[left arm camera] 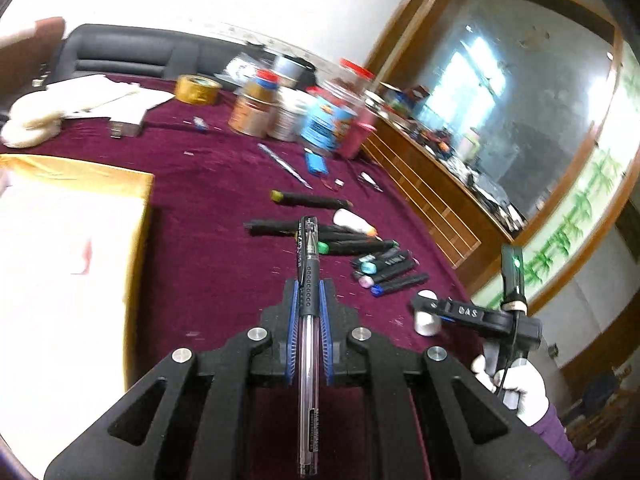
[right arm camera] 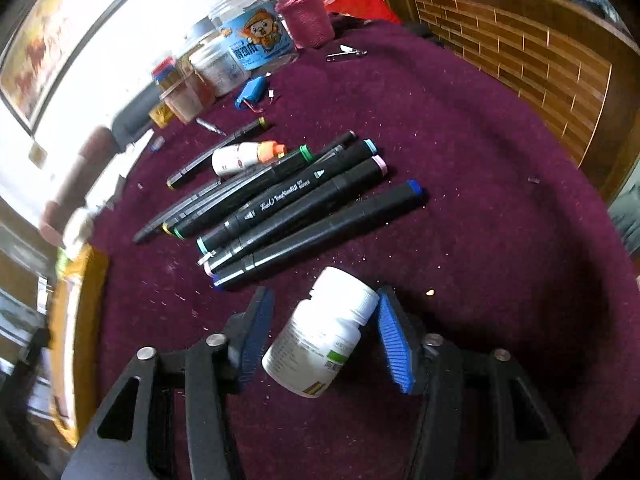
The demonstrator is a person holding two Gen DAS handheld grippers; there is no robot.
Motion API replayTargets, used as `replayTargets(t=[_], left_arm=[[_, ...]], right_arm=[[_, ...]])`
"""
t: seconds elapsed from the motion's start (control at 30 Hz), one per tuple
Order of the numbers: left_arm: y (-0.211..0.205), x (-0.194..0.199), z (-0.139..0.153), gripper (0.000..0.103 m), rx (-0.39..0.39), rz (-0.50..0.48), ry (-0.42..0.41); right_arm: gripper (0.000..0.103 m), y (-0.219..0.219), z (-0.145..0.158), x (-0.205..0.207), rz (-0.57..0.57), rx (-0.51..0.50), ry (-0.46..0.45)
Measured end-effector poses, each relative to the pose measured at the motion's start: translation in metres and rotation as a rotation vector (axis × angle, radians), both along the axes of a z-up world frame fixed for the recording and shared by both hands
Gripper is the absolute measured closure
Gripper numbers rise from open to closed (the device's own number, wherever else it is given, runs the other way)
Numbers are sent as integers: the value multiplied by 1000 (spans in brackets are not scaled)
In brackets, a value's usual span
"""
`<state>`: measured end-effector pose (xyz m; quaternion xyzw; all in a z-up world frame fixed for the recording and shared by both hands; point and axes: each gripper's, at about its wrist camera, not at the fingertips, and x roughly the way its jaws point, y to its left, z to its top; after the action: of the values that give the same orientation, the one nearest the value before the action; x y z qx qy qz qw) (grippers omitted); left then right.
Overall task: Organize rigid objects
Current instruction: 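Lay the pen in the box with left gripper while right carries green-label bottle there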
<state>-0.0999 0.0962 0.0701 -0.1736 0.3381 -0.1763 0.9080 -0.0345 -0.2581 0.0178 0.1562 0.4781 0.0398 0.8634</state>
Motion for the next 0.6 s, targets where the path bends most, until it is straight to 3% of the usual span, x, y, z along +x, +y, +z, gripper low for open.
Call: replayTargets(t=[0.1,0.3,0.47,0.6], left_arm=[[33,-6,5,95,-10,59,1],[109,-10,9,95,9,210,20],[150,-2,3,95,26,285,55],[170,17,-7,95,38,295,101]], right_arm=[[74,3,3,-3,7,-5,0],[75,22,27,-11,97,95,-33],[75,79,54,-6,272,217,-79],[75,151,67,3,435,299,-48]])
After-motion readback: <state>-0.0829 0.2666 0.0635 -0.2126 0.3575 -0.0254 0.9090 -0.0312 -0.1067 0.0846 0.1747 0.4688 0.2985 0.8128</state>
